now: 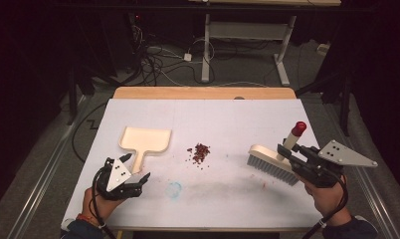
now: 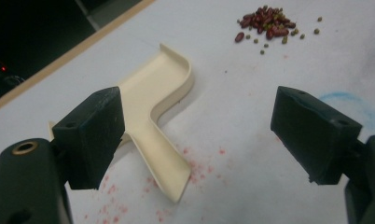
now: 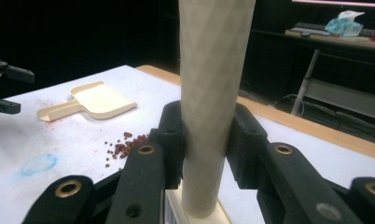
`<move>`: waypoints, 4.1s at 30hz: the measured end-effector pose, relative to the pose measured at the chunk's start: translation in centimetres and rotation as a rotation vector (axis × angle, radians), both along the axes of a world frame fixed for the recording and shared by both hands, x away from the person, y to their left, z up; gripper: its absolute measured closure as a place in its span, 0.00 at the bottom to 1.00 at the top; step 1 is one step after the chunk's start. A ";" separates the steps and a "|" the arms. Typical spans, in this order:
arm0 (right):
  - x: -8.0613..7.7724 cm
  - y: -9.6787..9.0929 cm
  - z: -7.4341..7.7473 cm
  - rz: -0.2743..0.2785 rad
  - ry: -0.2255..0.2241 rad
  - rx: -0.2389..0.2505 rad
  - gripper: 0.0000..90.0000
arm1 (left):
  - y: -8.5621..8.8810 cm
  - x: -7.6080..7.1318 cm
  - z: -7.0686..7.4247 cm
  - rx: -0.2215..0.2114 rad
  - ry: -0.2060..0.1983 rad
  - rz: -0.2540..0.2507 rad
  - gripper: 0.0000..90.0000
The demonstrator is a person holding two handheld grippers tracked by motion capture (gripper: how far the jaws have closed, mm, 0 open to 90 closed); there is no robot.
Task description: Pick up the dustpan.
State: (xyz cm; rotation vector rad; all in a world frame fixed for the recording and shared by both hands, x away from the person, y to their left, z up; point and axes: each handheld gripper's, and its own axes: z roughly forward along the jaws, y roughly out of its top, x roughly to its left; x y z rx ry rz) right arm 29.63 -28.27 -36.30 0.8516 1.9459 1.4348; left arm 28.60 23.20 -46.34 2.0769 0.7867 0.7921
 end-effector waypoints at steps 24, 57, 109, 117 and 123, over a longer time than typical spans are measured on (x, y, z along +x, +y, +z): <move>-0.1 0.7 -0.3 0.021 -0.008 -0.044 0.78 | 2.1 1.0 0.5 -0.012 0.115 0.146 0.20; 0.3 1.4 -1.2 0.011 0.023 -0.066 0.78 | 0.4 9.4 -3.5 -0.148 0.415 0.339 0.61; 1.1 1.0 -1.6 0.004 0.041 -0.067 0.78 | -2.1 0.6 -0.3 0.018 0.444 -0.018 0.70; 1.5 1.3 -1.9 0.012 0.049 -0.072 0.78 | -2.5 0.7 -0.4 0.027 0.445 -0.042 0.70; 1.3 1.1 -1.9 0.009 0.048 -0.079 0.78 | -2.7 0.8 -0.5 0.033 0.447 -0.052 0.70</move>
